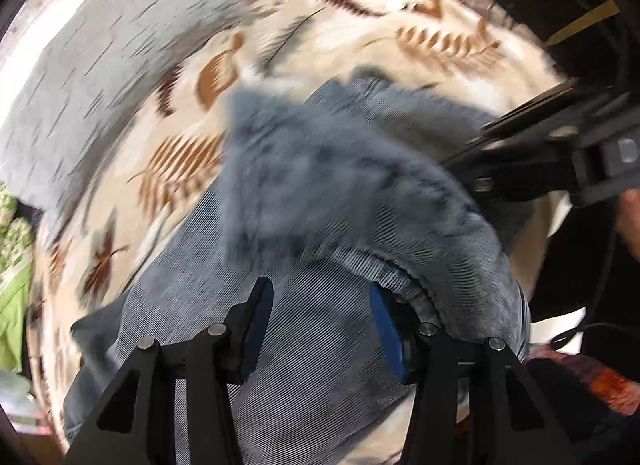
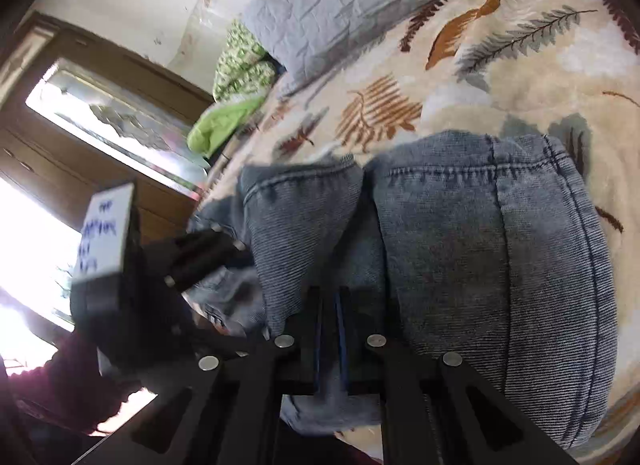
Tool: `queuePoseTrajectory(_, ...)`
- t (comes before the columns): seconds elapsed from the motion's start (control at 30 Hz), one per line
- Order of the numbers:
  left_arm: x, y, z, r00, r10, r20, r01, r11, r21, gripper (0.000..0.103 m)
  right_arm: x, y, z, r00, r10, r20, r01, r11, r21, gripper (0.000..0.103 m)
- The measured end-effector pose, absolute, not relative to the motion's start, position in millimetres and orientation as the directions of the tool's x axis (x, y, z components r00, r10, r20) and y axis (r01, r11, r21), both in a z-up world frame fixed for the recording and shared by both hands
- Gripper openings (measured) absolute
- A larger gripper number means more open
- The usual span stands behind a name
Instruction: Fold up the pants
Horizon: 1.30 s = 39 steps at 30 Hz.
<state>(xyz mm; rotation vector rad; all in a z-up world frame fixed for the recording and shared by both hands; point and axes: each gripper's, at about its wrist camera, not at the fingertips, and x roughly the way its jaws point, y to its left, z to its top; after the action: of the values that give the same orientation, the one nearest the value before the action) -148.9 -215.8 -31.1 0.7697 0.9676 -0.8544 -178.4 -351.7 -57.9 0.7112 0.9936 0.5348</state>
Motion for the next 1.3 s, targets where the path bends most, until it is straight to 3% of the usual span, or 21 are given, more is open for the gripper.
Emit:
queuePoseTrajectory(0.17, -133, -231, -8, 0.263, -0.340, -0.903, 0.871, 0.486, 0.070, 0.052, -180, -379, -54, 0.555, 0.678, -0.482, -0.038, 0.599, 0.800, 0.008)
queuePoseTrajectory(0.33, -113, -262, 10, 0.288, -0.384, -0.877, 0.851, 0.522, 0.050, 0.052, -196, -415, -61, 0.693, 0.536, -0.483, 0.110, 0.582, 0.805, 0.008)
queuePoseTrajectory(0.5, -109, -243, 38, 0.275, -0.490, -0.827, 0.838, 0.544, -0.044, 0.052, -220, -447, -58, 0.795, 0.402, -0.455, 0.186, 0.552, 0.813, 0.008)
queuePoseTrajectory(0.63, -97, -209, 22, 0.318, -0.390, -0.864, 0.797, 0.603, 0.021, 0.052, -228, -453, -45, 0.837, 0.427, -0.343, 0.096, 0.502, 0.859, 0.008)
queuePoseTrajectory(0.8, -87, -149, -21, 0.301, -0.207, -0.931, 0.663, 0.747, 0.048, 0.052, -209, -387, -16, 0.688, 0.682, -0.247, -0.208, 0.511, 0.834, 0.009)
queuePoseTrajectory(0.83, -89, -134, -27, 0.298, -0.191, -0.935, 0.633, 0.773, 0.043, 0.052, -205, -369, -15, 0.640, 0.719, -0.271, -0.235, 0.519, 0.822, 0.009)
queuePoseTrajectory(0.93, -96, -96, -39, 0.304, -0.153, -0.940, 0.558, 0.828, 0.046, 0.052, -193, -302, -22, 0.468, 0.750, -0.468, -0.283, 0.629, 0.724, 0.009)
queuePoseTrajectory(1.03, -98, -71, -60, 0.277, -0.101, -0.956, 0.511, 0.858, 0.057, 0.053, -188, -252, -49, 0.346, 0.638, -0.688, -0.307, 0.770, 0.559, 0.009)
queuePoseTrajectory(1.1, -103, -65, -60, 0.299, -0.141, -0.944, 0.513, 0.858, 0.034, 0.053, -185, -245, -67, 0.327, 0.517, -0.791, -0.275, 0.853, 0.444, 0.006)
queuePoseTrajectory(1.23, -113, -63, -62, 0.305, -0.139, -0.942, 0.539, 0.841, 0.050, 0.053, -183, -302, -55, 0.472, 0.438, -0.765, -0.102, 0.889, 0.446, 0.006)
queuePoseTrajectory(1.3, -117, -60, -62, 0.301, -0.151, -0.942, 0.550, 0.834, 0.042, 0.053, -187, -357, -52, 0.567, 0.342, -0.750, 0.115, 0.868, 0.483, 0.006)
